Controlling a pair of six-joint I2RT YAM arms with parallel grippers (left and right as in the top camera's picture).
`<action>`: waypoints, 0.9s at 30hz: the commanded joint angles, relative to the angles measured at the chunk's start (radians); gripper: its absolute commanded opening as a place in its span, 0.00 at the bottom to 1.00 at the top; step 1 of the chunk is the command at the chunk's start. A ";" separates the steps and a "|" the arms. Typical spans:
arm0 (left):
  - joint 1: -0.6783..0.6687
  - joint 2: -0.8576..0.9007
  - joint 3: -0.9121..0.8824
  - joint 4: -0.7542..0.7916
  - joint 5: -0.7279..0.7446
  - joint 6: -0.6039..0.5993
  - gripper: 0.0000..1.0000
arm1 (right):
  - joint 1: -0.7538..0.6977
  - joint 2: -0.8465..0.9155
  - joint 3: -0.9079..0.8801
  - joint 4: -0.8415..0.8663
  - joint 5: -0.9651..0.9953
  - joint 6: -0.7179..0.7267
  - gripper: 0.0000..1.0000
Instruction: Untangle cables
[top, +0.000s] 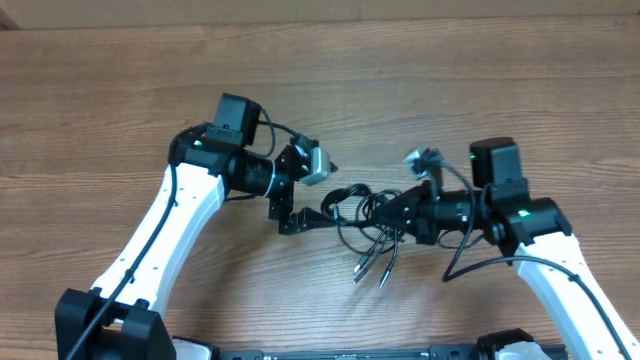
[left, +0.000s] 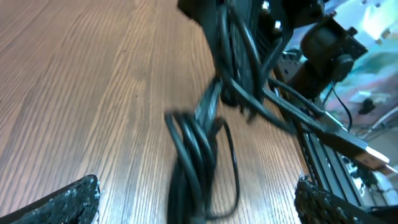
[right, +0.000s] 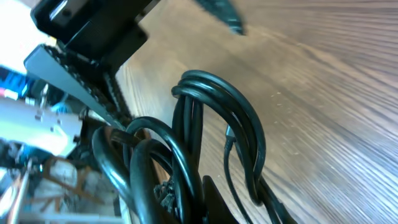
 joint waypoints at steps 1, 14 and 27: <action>-0.032 -0.005 0.003 -0.008 0.020 0.165 1.00 | 0.062 -0.001 0.024 0.005 0.016 -0.054 0.04; -0.082 -0.005 0.003 -0.039 -0.017 0.328 0.04 | 0.146 -0.001 0.024 -0.003 0.023 -0.080 0.04; -0.082 -0.005 0.003 -0.359 0.021 0.324 0.04 | 0.146 -0.001 0.024 0.016 0.102 -0.072 0.88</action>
